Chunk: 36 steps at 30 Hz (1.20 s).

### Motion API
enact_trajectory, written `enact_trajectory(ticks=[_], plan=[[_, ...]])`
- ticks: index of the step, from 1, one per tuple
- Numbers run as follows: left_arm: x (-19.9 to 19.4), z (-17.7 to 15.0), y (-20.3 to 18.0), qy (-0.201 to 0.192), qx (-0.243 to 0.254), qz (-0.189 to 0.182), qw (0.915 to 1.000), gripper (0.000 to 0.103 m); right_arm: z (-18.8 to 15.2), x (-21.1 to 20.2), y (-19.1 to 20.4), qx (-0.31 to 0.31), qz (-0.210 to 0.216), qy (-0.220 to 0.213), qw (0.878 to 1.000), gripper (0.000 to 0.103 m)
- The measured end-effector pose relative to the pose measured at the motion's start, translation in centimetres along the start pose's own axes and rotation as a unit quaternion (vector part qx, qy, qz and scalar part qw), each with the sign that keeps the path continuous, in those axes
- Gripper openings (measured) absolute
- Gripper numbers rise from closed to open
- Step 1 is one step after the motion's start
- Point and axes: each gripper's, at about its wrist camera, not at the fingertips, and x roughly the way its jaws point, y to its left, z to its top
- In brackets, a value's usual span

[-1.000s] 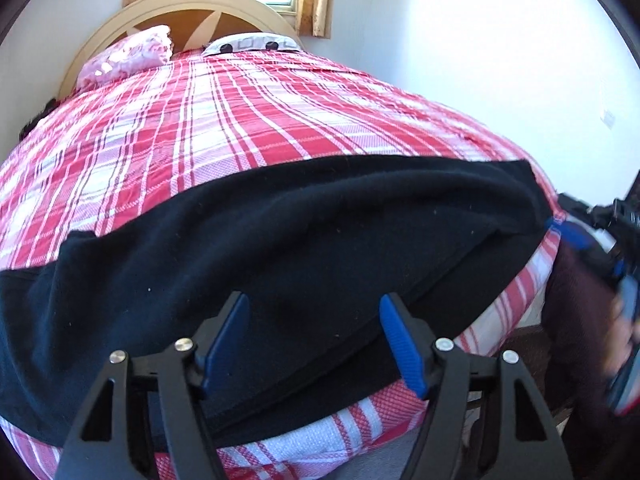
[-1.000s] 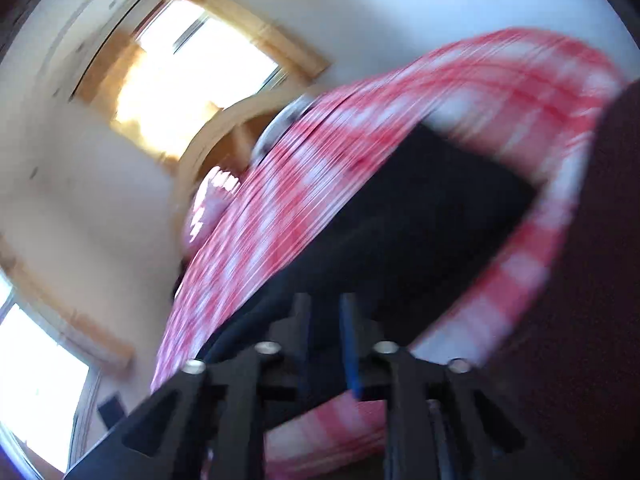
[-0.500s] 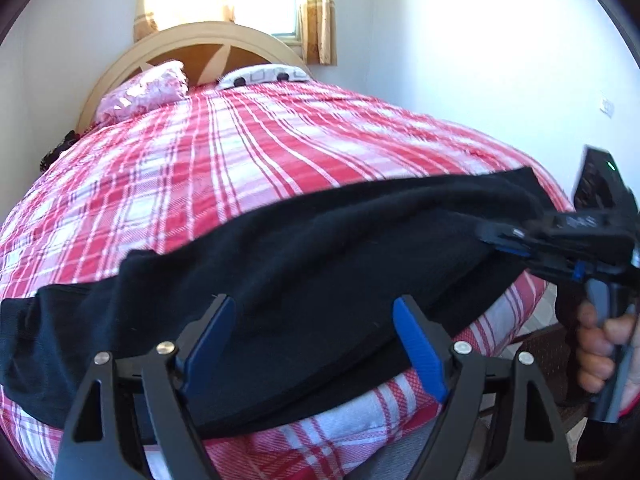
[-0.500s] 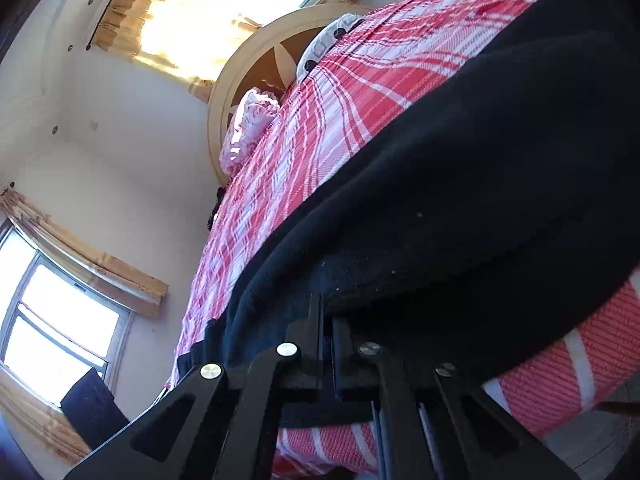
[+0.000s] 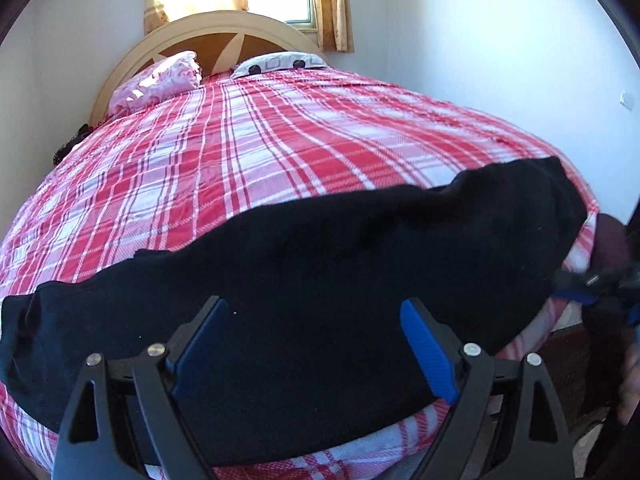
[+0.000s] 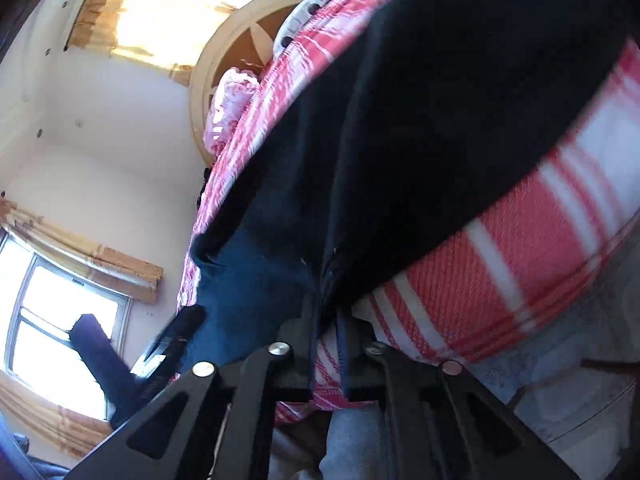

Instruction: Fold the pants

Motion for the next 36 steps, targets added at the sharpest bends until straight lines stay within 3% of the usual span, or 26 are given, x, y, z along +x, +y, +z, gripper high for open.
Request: enact_trajectory(ticks=[1,3,5,7,10,13,16,18,21,22,24,27,31,34,36], plan=[[0.4,-0.1,0.0,0.003,0.002,0.009,0.9999,0.091,0.4,-1.3,0.2,-0.008,-0.007,-0.011,1.0,0.029],[1.5,-0.3,0.0,0.023,0.0,0.021,0.9995,0.091,1.2,-4.2,-0.2,-0.017,-0.018,-0.04,0.999,0.04],[2.1,-0.5,0.4,0.032,-0.017,0.015,0.9992,0.092,2.2,-7.4,-0.9,-0.022,-0.027,-0.088,0.996,0.042],[2.2,-0.4,0.4,0.033,-0.026,0.015,0.999,0.094,3.7,-11.4,-2.5,-0.01,-0.075,-0.161,0.984,0.042],[1.9,-0.5,0.1,0.031,-0.014,0.025,0.9991,0.095,6.0,-14.4,-5.0,0.001,-0.159,-0.211,0.964,0.042],[1.9,-0.4,-0.3,0.033,-0.012,0.032,0.9989,0.095,8.2,-15.3,-7.0,-0.009,-0.227,-0.224,0.948,0.042],[1.9,-0.4,-0.5,0.034,-0.008,0.038,0.9987,0.095,10.1,-14.2,-8.2,-0.032,-0.266,-0.211,0.94,0.042],[2.0,-0.3,-0.5,0.035,-0.007,0.042,0.9985,0.095,10.7,-13.9,-9.3,-0.034,-0.265,-0.191,0.945,0.042],[2.0,-0.2,-0.6,0.036,-0.009,0.044,0.9983,0.096,11.3,-12.4,-10.5,-0.034,-0.263,-0.15,0.952,0.027],[2.1,-0.2,-0.7,0.037,-0.01,0.045,0.9982,0.096,11.5,-12.4,-10.8,-0.037,-0.27,-0.15,0.95,0.018],[2.1,-0.1,-0.8,0.038,-0.008,0.045,0.9982,0.096,11.8,-12.2,-10.4,-0.062,-0.277,-0.139,0.949,0.01],[2.0,0.1,-1.0,0.038,0.001,0.046,0.9982,0.096,12.3,-12.4,-9.4,-0.098,-0.304,-0.137,0.938,0.009],[2.1,0.2,-1.1,0.038,0.0,0.044,0.9983,0.096,13.3,-14.0,-8.7,-0.132,-0.385,-0.133,0.904,0.009],[2.2,0.1,-1.1,0.037,-0.005,0.043,0.9983,0.097,14.1,-13.2,-10.9,-0.113,-0.366,-0.091,0.919,0.011],[2.1,0.2,-1.0,0.039,-0.003,0.043,0.9983,0.098,13.9,-13.0,-11.3,-0.129,-0.361,-0.097,0.919,0.016]])
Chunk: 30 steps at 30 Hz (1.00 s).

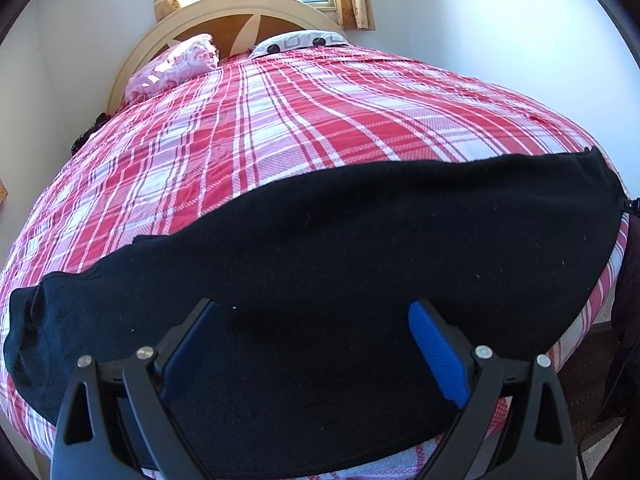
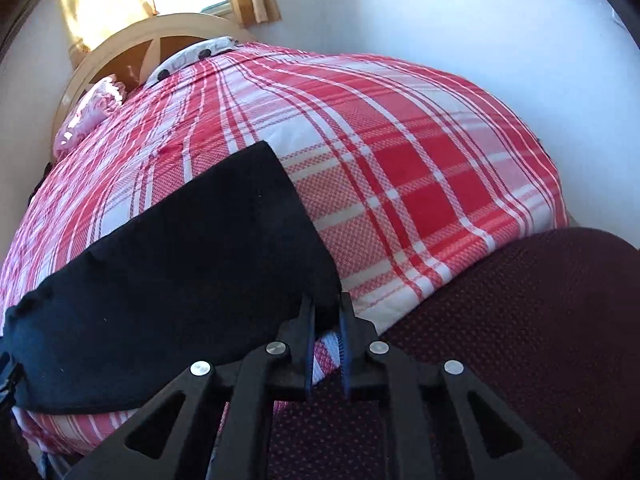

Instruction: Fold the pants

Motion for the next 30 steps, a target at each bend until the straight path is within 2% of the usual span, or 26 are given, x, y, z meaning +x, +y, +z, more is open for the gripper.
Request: enact_trajectory(ticks=[1,3,5,8,10,12,14,15,17,20,22,24,25,28,29,30], plan=[[-0.1,0.1,0.1,0.0,0.001,0.0,1.0,0.098,0.0,-0.1,-0.2,0.0,-0.002,-0.001,1.0,0.024],[-0.3,0.1,0.6,-0.004,-0.002,0.011,0.9999,0.098,0.2,-0.8,-0.7,0.022,0.006,-0.009,1.0,0.032],[-0.4,0.2,1.3,-0.01,-0.008,0.018,0.9998,0.098,0.2,-3.1,-1.5,0.067,-0.019,-0.067,0.995,0.033],[-0.7,0.4,2.2,-0.021,-0.009,0.031,0.9993,0.098,0.1,-6.1,0.4,0.062,-0.031,-0.136,0.988,0.033],[-0.9,0.6,2.6,-0.033,-0.008,0.041,0.9986,0.098,0.1,-6.7,3.4,0.012,0.005,-0.141,0.99,0.033],[-1.3,0.8,3.3,-0.046,-0.013,0.051,0.9975,0.098,0.1,-6.0,7.5,-0.049,0.03,-0.124,0.991,0.033],[-1.7,0.9,4.7,-0.051,-0.022,0.057,0.9968,0.098,-0.2,-5.3,10.4,-0.065,0.08,-0.102,0.989,0.033],[-1.7,0.9,5.6,-0.051,-0.028,0.064,0.9963,0.098,-0.5,-4.7,12.5,-0.069,0.122,-0.088,0.986,0.033],[-1.6,0.9,7.5,-0.045,-0.05,0.08,0.9945,0.098,-1.2,-4.1,16.3,-0.089,0.173,-0.07,0.978,0.033],[-1.0,0.3,10.5,-0.03,-0.08,0.101,0.9911,0.098,-2.6,-3.1,22.3,-0.143,0.223,-0.044,0.963,0.033],[0.0,-0.4,12.4,-0.007,-0.088,0.145,0.9855,0.098,-3.3,-1.9,25.3,-0.176,0.219,-0.031,0.959,0.033],[1.1,-1.3,13.9,0.017,-0.091,0.176,0.98,0.098,-3.1,-0.2,27.2,-0.191,0.165,-0.018,0.968,0.033],[1.6,-1.8,14.7,0.028,-0.095,0.184,0.978,0.098,-2.9,0.0,27.4,-0.185,0.155,-0.024,0.97,0.033],[0.9,-3.0,16.6,0.018,-0.131,0.15,0.9798,0.1,-1.7,-1.4,29.2,-0.187,0.104,-0.057,0.975,0.033],[0.7,-3.1,16.5,0.014,-0.127,0.151,0.9802,0.1,-1.6,-2.3,29.9,-0.19,0.112,-0.076,0.973,0.033],[0.6,-3.2,16.4,0.008,-0.117,0.156,0.9808,0.1,-1.3,-3.4,31.1,-0.192,0.155,-0.089,0.965,0.034]])
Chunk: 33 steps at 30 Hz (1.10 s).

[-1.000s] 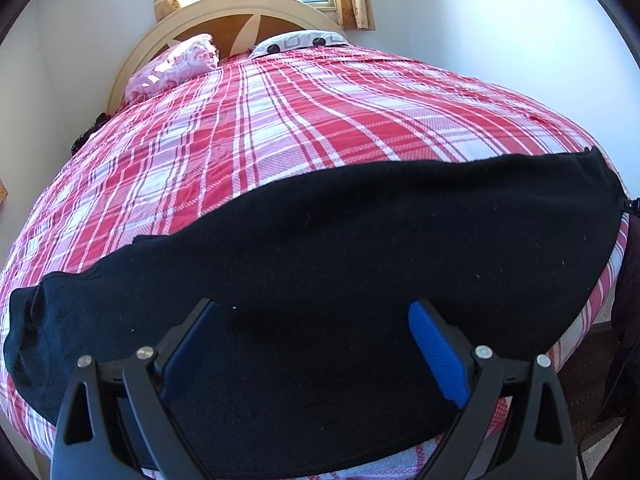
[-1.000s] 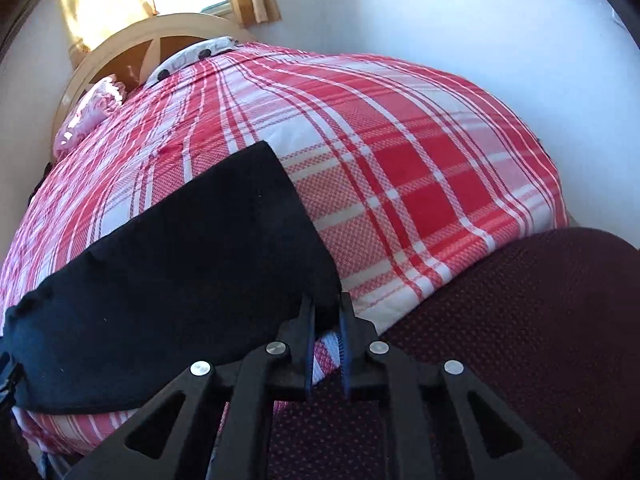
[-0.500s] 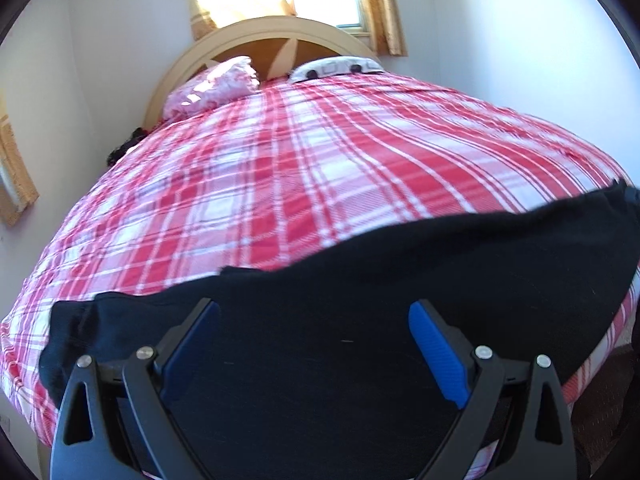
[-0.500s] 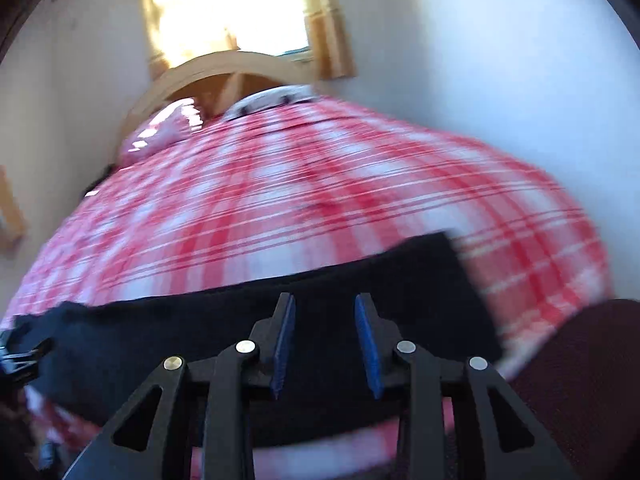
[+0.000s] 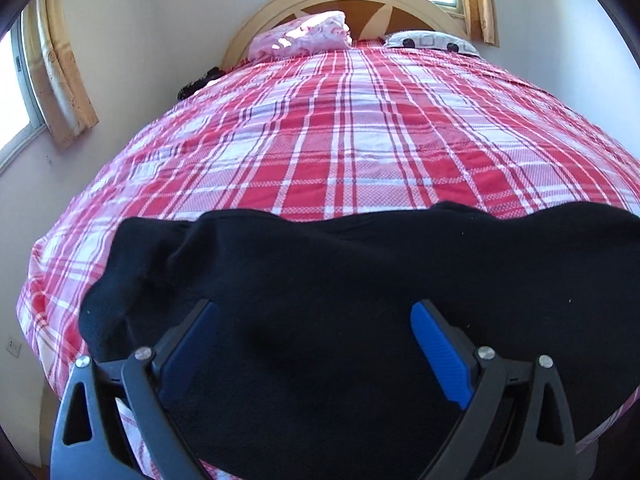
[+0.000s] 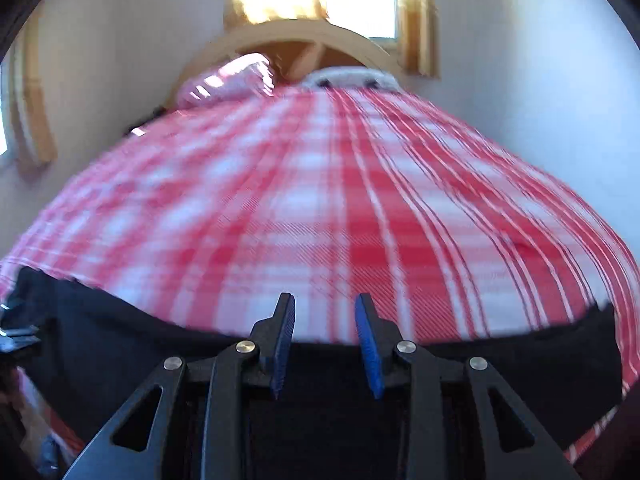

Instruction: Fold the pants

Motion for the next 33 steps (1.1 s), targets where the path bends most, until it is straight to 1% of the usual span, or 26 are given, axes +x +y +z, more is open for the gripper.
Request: enact_trajectory(ticks=[1,2,3,4,6,7,10,13,14,15,17,19,21,23,25,26,27,28,30,31,32,33], plan=[[-0.2,-0.1,-0.2,-0.008,0.011,0.008,0.9999,0.099,0.6,-0.4,0.7,0.002,0.041,-0.006,0.999,0.039],[-0.3,0.0,-0.3,-0.015,0.017,0.011,0.9997,0.099,1.2,-0.3,1.7,0.007,0.09,-0.007,0.996,0.047],[-0.5,-0.1,-0.2,-0.021,0.021,0.011,0.9995,0.099,1.9,0.3,3.3,0.015,0.154,0.001,0.988,0.063],[-0.6,-0.1,-0.1,-0.028,0.021,0.009,0.9993,0.099,2.3,1.0,4.4,0.02,0.191,0.008,0.981,0.068],[-0.7,0.0,0.5,-0.037,0.018,0.013,0.9991,0.099,2.9,3.1,7.1,0.024,0.249,0.027,0.968,0.068],[-0.7,-0.1,0.9,-0.038,0.015,0.019,0.999,0.099,3.1,4.5,8.9,0.018,0.267,0.047,0.962,0.068],[-0.2,-0.4,3.0,-0.035,0.005,0.045,0.9983,0.099,2.9,8.5,14.2,-0.032,0.302,0.101,0.947,0.068],[0.3,-1.0,5.3,-0.026,-0.011,0.068,0.9973,0.1,2.2,11.4,18.4,-0.071,0.307,0.142,0.939,0.068],[0.6,-1.2,6.3,-0.018,-0.022,0.071,0.9971,0.102,1.9,12.1,19.2,-0.076,0.31,0.155,0.935,0.068],[0.7,-1.4,7.1,-0.016,-0.035,0.064,0.9972,0.103,1.5,12.5,20.2,-0.081,0.319,0.17,0.929,0.068],[0.7,-1.7,8.2,-0.011,-0.054,0.056,0.9969,0.103,0.9,12.3,21.0,-0.092,0.336,0.178,0.92,0.068],[0.6,-2.0,8.5,-0.01,-0.055,0.057,0.9968,0.103,0.3,11.4,21.4,-0.105,0.34,0.18,0.917,0.068],[0.1,-1.9,8.6,-0.01,-0.055,0.058,0.9968,0.103,-0.3,10.5,21.6,-0.107,0.351,0.185,0.912,0.068],[-0.5,-1.5,9.0,-0.026,-0.055,0.076,0.9952,0.103,-0.8,10.4,21.7,-0.112,0.367,0.202,0.901,0.068],[-0.8,-1.2,9.8,-0.042,-0.065,0.099,0.992,0.103,-1.1,11.2,21.9,-0.119,0.371,0.217,0.895,0.068],[-0.6,-1.1,10.4,-0.042,-0.074,0.11,0.9903,0.103,-1.1,11.7,22.1,-0.116,0.373,0.221,0.894,0.068],[0.0,-1.1,10.9,-0.031,-0.079,0.121,0.989,0.103,-1.0,12.5,22.1,-0.104,0.382,0.228,0.89,0.068],[0.6,-1.4,11.4,-0.017,-0.083,0.128,0.9881,0.103,-0.8,13.1,22.1,-0.087,0.396,0.236,0.883,0.068],[2.0,-1.9,11.9,0.012,-0.089,0.132,0.9871,0.103,-0.5,14.8,22.4,-0.046,0.438,0.264,0.858,0.068],[2.2,-2.2,12.2,0.011,-0.1,0.124,0.9871,0.103,-0.4,15.3,22.6,-0.037,0.454,0.273,0.847,0.068],[2.1,-2.5,12.6,0.004,-0.119,0.116,0.9861,0.103,-0.3,15.9,23.0,-0.027,0.464,0.28,0.84,0.068],[2.2,-2.6,12.9,0.008,-0.131,0.109,0.9854,0.103,-0.1,16.5,23.2,-0.015,0.466,0.283,0.838,0.068]])
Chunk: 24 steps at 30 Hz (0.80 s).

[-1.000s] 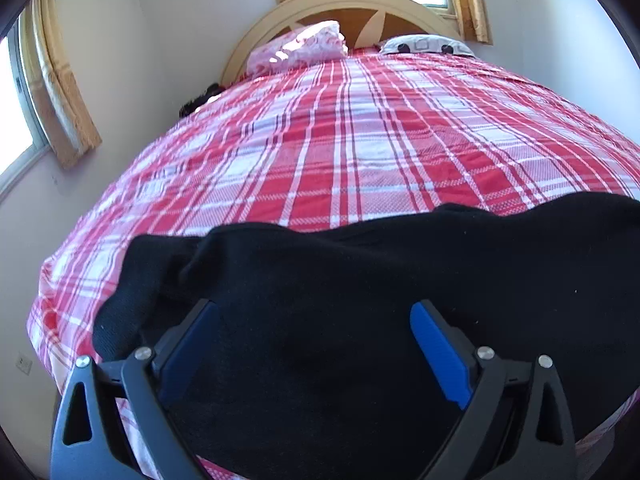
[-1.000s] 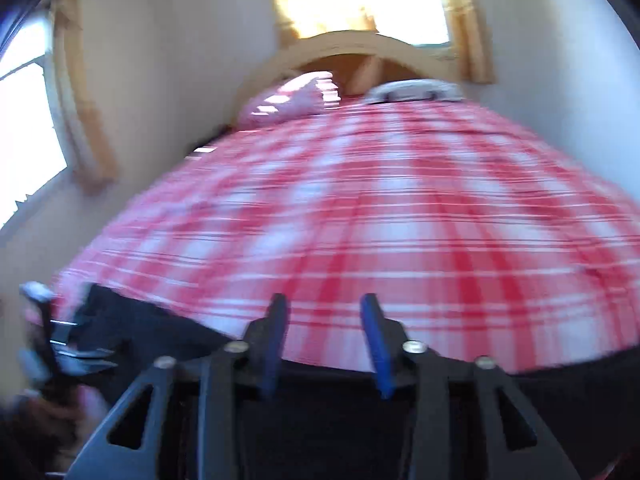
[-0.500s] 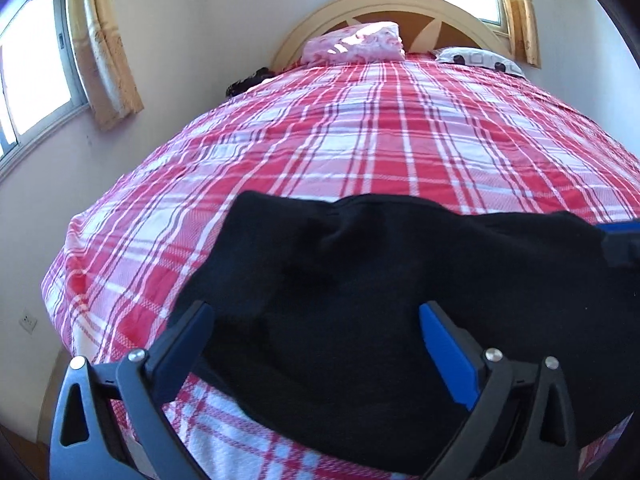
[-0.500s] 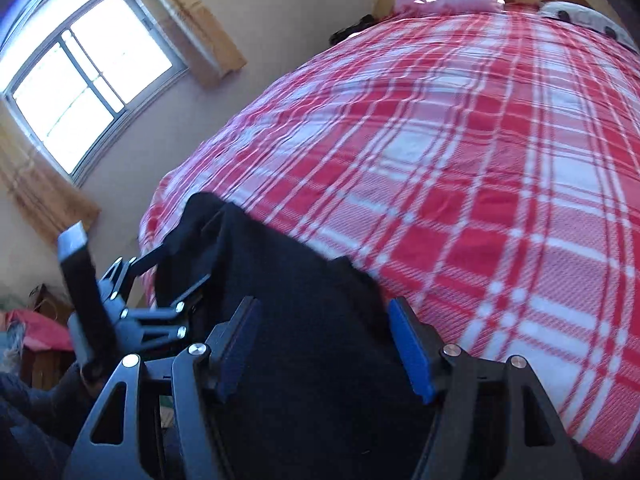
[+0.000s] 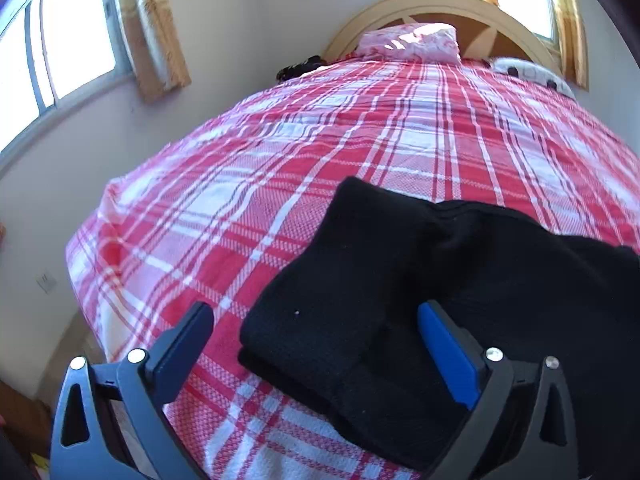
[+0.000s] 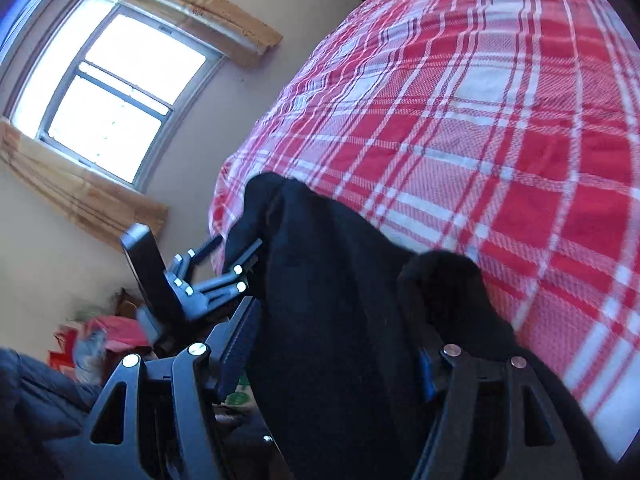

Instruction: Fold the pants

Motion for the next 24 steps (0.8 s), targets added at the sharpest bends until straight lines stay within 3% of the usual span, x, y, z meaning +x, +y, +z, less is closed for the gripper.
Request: enact_trajectory(ticks=[4,5,6,8,10,13,14,15,17,20,24], plan=[[0.3,0.1,0.2,0.004,0.001,-0.01,0.9999,0.103,2.2,-1.0,-3.3,0.094,0.047,-0.06,0.993,0.067],[0.2,0.2,-0.1,-0.001,0.015,-0.003,0.9999,0.103,2.5,-1.4,-4.8,0.135,0.074,-0.075,0.985,0.067],[0.1,0.1,-0.5,-0.007,0.028,0.005,0.9996,0.103,2.7,-1.7,-6.9,0.193,0.118,-0.087,0.97,0.065],[-0.3,0.0,-1.3,-0.024,0.06,0.028,0.9975,0.103,2.7,-2.1,-8.7,0.235,0.143,-0.099,0.956,0.05],[-0.3,0.1,-1.7,-0.035,0.08,0.041,0.9954,0.103,2.8,-2.7,-8.8,0.227,0.139,-0.103,0.958,0.044],[-0.2,0.4,-1.3,-0.031,0.077,0.038,0.9958,0.103,2.8,-4.0,-7.4,0.19,0.101,-0.109,0.97,0.044],[-0.1,0.5,-1.2,-0.028,0.075,0.033,0.9963,0.103,2.8,-4.9,-6.8,0.17,0.062,-0.121,0.976,0.044],[-0.1,0.6,-1.0,-0.024,0.072,0.03,0.9967,0.103,2.6,-6.6,-5.9,0.141,-0.006,-0.149,0.979,0.044],[-0.1,0.6,-1.1,-0.021,0.071,0.031,0.9968,0.103,2.1,-8.6,-5.1,0.119,-0.058,-0.174,0.976,0.044],[-0.4,0.4,-1.8,-0.027,0.082,0.046,0.9952,0.103,0.5,-9.4,-2.4,0.072,-0.061,-0.179,0.979,0.044],[-0.6,0.3,-2.0,-0.03,0.086,0.055,0.9944,0.103,-1.5,-4.4,1.0,0.001,-0.094,-0.115,0.989,0.044]])
